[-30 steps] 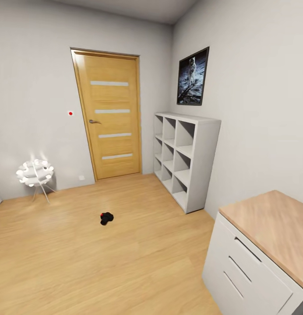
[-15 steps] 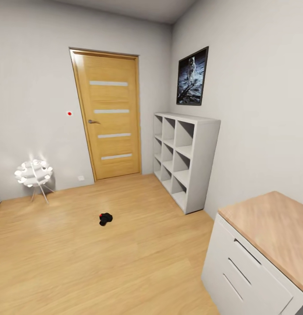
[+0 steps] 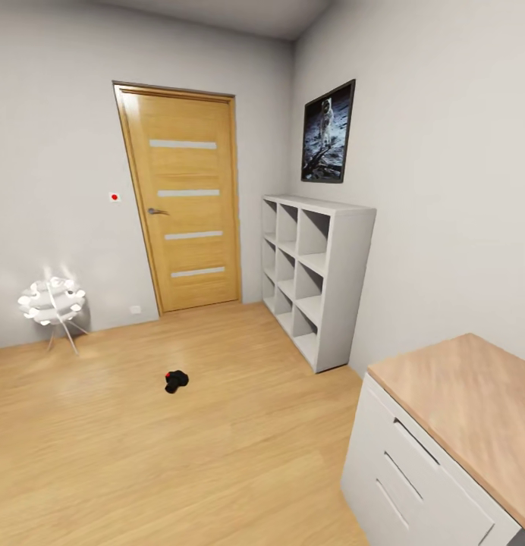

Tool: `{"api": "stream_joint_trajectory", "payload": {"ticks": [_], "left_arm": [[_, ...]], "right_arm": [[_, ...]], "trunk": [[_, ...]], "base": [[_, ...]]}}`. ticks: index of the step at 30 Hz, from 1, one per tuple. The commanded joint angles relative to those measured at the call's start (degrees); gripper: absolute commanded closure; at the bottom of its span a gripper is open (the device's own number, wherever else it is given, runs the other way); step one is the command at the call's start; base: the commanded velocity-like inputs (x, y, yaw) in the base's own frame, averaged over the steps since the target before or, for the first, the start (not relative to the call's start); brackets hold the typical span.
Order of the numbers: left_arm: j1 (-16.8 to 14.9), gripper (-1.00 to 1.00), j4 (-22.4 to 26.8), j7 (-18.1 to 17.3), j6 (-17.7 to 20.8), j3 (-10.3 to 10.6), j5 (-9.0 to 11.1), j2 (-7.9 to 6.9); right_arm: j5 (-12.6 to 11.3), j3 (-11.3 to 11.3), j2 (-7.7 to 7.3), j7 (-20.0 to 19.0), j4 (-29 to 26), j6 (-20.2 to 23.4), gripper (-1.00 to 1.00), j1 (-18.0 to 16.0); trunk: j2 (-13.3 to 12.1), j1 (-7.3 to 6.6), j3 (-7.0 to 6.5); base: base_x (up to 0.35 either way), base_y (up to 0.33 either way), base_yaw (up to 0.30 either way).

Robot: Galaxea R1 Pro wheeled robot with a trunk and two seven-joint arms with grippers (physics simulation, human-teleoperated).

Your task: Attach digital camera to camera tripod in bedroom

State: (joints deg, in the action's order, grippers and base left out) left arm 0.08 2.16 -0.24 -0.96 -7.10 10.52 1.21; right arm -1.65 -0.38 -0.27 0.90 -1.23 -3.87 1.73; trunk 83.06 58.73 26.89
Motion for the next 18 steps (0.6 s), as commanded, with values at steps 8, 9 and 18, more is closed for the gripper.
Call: {"api": "stream_joint_trajectory", "payload": {"ticks": [8, 9, 18], "left_arm": [[0.01, -1.00, 0.04, -0.02, -0.12, -0.46, 0.12, 0.15], [0.01, -1.00, 0.04, -0.02, -0.11, -0.46, 0.12, 0.14], [0.01, -1.00, 0.04, 0.01, -0.12, -0.46, 0.12, 0.11]], "right_arm": [[-0.18, 0.00, 0.00, 0.07, -0.09, -0.09, -1.00, 0.04], [-0.19, 0.01, 0.00, 0.07, -0.09, -0.09, -1.00, 0.04], [-0.19, -0.05, 0.00, 0.07, -0.09, -0.09, -1.00, 0.04]], "trunk": [[0.02, 0.00, 0.04], [0.02, 0.00, 0.04], [0.02, 0.00, 0.04]], "base": [[0.000, -0.073, 0.000], [0.000, -0.017, 0.000], [0.000, -0.006, 0.000]]}}
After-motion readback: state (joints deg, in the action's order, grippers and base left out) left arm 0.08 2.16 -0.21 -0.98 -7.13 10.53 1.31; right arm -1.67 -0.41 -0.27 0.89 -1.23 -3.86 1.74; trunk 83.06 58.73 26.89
